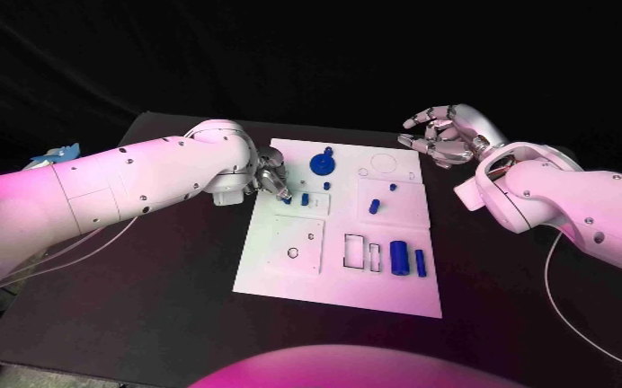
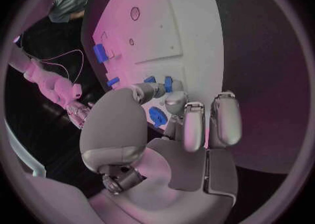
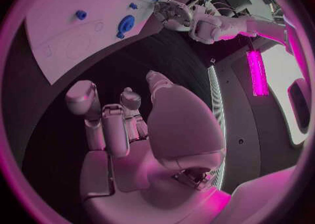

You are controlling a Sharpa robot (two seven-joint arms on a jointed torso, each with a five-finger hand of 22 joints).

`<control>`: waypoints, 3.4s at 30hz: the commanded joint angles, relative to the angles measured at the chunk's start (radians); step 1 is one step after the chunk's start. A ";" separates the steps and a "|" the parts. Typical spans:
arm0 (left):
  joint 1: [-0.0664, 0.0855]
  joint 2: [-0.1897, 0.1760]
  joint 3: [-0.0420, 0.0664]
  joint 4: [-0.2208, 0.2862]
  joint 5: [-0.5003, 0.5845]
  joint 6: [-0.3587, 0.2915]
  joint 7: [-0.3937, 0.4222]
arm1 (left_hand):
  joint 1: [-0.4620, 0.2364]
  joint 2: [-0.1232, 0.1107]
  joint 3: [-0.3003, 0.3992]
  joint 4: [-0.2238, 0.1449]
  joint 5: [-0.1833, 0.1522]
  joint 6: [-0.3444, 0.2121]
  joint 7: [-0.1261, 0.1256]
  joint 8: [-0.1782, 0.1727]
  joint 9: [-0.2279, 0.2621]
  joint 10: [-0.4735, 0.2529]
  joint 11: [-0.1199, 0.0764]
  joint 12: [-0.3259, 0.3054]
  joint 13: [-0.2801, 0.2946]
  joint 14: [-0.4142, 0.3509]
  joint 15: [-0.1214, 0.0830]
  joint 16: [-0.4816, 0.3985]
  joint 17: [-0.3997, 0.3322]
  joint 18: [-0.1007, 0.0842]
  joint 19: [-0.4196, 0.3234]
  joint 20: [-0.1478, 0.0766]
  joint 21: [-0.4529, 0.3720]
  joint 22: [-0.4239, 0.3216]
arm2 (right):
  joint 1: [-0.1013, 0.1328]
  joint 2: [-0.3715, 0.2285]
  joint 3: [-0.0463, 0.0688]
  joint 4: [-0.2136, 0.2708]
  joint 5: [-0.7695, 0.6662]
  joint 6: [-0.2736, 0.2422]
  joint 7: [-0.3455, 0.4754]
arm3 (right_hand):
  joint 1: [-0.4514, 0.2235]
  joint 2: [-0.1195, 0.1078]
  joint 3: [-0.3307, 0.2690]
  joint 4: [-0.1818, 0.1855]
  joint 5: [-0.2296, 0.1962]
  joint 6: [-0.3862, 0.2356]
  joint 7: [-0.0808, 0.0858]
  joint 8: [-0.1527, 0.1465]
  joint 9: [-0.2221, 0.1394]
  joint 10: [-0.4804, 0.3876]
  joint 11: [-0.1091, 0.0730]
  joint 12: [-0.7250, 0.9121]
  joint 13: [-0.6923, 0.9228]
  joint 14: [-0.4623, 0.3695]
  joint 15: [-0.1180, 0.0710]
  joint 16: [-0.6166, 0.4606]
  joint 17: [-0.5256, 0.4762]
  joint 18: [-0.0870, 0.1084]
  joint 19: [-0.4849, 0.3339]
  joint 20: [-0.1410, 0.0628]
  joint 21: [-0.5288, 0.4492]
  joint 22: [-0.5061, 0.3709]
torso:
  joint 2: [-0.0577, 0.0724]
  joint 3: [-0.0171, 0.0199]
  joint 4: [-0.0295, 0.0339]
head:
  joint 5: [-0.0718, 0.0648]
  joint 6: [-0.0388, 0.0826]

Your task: Assemble the parts on the task board

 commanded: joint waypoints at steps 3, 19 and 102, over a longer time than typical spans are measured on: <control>-0.007 0.004 -0.005 0.005 -0.001 0.024 -0.004 | -0.020 0.009 0.147 -0.164 0.002 0.018 -0.018 0.012 -0.005 0.024 -0.005 0.020 0.025 0.083 -0.007 0.012 0.176 -0.009 0.010 0.000 0.007 0.004 | -0.001 0.000 0.000 0.000 -0.004 0.011 0.002 | -0.006 0.000 0.004 -0.001 0.003 -0.006 0.012 0.007 -0.001 -0.008 0.002 -0.002 -0.001 0.023 -0.005 -0.005 -0.001 0.014 -0.005 -0.002 -0.007 -0.002 | 0.000 0.0007 -0.0006 | 0.000 -0.002; -0.007 0.012 -0.005 -0.004 0.006 0.012 -0.005 | -0.065 0.023 0.009 -0.110 -0.025 0.029 -0.037 0.011 -0.029 0.041 -0.018 0.029 0.050 0.085 -0.018 0.017 0.188 -0.010 0.012 -0.010 0.003 0.006 | -0.001 0.001 0.000 -0.001 -0.004 0.012 0.001 | -0.006 0.000 0.004 -0.001 0.003 -0.006 0.012 0.007 -0.001 -0.008 0.002 -0.002 -0.001 0.023 -0.005 -0.005 -0.001 0.014 -0.005 -0.002 -0.007 -0.002 | 0.000 -0.0002 0.0001 | -0.001 -0.003; -0.016 0.047 -0.008 -0.022 -0.167 -0.449 0.678 | 0.286 -0.033 -0.203 -0.078 -0.089 -0.137 0.119 -0.302 -0.321 -0.449 0.141 -0.619 -0.622 -0.355 0.115 -0.499 -0.647 0.107 -0.467 0.102 -0.445 -0.619 | -0.013 0.003 0.000 -0.008 0.002 0.006 0.012 | -0.013 0.002 0.006 -0.001 0.002 -0.011 0.013 0.011 -0.006 -0.036 0.003 -0.018 -0.030 0.009 -0.004 -0.023 -0.042 0.023 -0.031 -0.001 -0.056 -0.036 | 0.001 -0.0004 0.0001 | -0.026 0.010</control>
